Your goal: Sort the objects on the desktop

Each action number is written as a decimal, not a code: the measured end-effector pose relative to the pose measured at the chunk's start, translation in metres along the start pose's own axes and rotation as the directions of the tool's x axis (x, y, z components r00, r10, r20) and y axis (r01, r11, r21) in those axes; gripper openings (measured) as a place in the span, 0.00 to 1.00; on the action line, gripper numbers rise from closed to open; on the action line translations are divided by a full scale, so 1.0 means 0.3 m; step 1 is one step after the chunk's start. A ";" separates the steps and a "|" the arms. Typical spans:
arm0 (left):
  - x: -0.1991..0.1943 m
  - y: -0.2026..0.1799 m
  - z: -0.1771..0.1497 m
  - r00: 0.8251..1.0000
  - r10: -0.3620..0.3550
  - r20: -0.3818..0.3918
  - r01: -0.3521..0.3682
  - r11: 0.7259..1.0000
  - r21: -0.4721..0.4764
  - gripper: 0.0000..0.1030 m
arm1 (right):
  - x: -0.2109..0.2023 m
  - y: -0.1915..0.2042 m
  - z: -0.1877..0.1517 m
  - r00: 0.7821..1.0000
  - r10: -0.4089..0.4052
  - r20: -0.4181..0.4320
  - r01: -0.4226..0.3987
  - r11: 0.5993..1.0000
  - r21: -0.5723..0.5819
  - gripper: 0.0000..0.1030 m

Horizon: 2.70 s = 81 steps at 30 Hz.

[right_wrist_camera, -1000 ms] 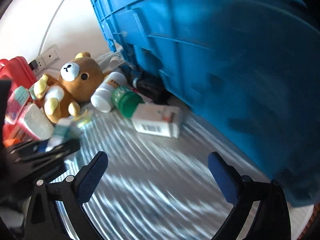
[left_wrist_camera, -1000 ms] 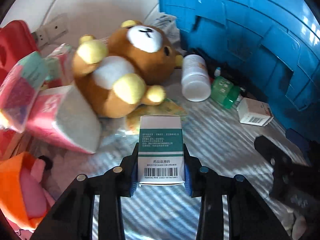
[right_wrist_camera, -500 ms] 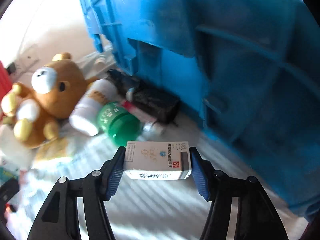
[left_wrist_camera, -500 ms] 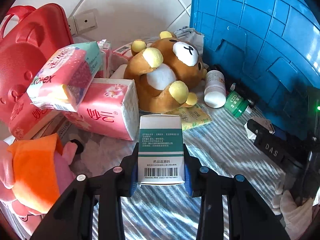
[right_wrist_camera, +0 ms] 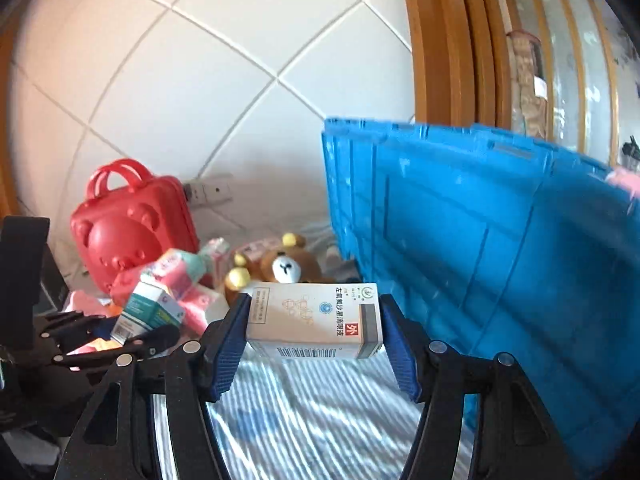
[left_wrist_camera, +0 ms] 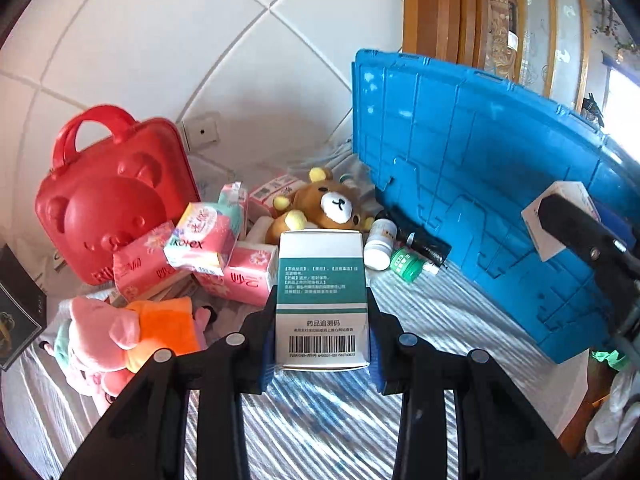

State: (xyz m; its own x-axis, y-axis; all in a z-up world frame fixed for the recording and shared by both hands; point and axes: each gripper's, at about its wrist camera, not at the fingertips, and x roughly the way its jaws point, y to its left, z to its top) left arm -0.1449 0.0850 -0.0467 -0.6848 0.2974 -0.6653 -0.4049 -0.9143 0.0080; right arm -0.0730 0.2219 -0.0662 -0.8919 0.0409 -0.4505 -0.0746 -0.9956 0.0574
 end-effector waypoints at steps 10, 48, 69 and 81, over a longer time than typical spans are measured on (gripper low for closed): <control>-0.234 -0.297 0.244 0.980 -0.086 0.178 0.071 0.994 0.086 0.34 | -0.309 -0.161 0.251 0.991 -0.004 0.132 0.012 0.998 -0.058 0.61; -0.094 -1.104 0.506 0.983 -0.170 0.076 0.140 0.944 0.299 0.75 | -0.171 -1.179 0.336 0.972 -0.169 -0.164 0.164 0.985 -0.043 0.89; -0.226 -0.493 0.312 0.991 0.007 0.131 -0.012 0.999 0.039 0.75 | -0.326 -0.781 0.432 1.000 -0.001 -0.030 -0.001 0.999 -0.054 1.00; -0.193 0.178 0.066 0.973 0.231 -0.014 -0.231 0.960 -0.159 0.75 | -0.165 -0.174 0.415 0.978 0.188 -0.087 -0.198 0.971 -0.133 1.00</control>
State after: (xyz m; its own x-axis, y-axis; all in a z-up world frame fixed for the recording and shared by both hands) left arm -0.1387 0.0243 0.0070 -0.7510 0.0739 -0.6561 -0.1346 -0.9900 0.0426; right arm -0.0806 0.2823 0.0641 -0.8480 -0.1542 -0.5071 0.1636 -0.9862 0.0262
